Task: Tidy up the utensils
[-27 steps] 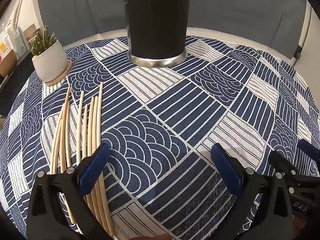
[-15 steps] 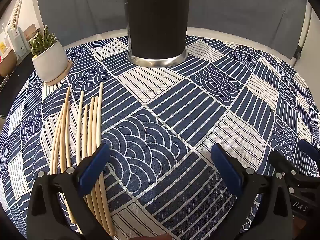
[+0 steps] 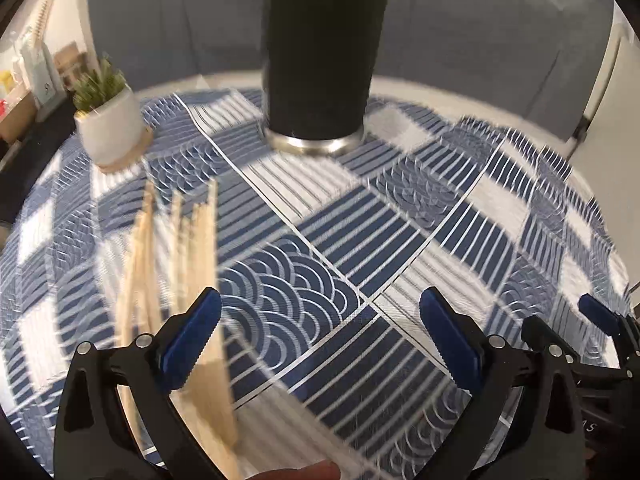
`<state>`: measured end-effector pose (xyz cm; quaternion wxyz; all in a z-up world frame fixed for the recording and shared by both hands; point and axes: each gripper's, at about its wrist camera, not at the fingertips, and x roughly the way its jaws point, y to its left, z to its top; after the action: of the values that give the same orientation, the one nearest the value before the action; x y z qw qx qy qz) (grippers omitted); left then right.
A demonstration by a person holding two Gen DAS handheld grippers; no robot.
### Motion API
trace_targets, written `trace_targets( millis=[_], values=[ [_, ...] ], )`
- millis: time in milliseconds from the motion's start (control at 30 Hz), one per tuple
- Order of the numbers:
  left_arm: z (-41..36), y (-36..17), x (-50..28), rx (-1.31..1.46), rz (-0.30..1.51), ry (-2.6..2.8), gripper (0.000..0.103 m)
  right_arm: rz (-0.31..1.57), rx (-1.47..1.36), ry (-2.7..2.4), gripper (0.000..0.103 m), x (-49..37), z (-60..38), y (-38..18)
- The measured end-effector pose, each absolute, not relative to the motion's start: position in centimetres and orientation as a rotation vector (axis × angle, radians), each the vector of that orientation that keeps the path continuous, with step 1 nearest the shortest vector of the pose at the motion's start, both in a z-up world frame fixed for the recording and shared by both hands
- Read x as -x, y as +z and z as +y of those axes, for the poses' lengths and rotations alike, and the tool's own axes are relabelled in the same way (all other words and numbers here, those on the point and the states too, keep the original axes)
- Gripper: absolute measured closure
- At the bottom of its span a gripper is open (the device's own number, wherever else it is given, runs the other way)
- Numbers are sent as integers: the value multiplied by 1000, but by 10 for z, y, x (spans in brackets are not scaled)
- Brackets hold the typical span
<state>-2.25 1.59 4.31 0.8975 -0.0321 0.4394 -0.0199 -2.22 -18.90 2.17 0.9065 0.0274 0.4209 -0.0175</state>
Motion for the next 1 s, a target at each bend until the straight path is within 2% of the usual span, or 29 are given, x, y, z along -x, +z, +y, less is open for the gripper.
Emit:
trace_targets(
  millis=[500,733,1000],
  values=[
    [81,191,158,-31,850,107,6,758,60,166,8,149,-133,165],
    [100,215,212,1,795,134,6,716,47,159,8,185,-113,194],
    [107,216,224,2,790,138,6,695,19,135,8,194,-102,197]
  ],
)
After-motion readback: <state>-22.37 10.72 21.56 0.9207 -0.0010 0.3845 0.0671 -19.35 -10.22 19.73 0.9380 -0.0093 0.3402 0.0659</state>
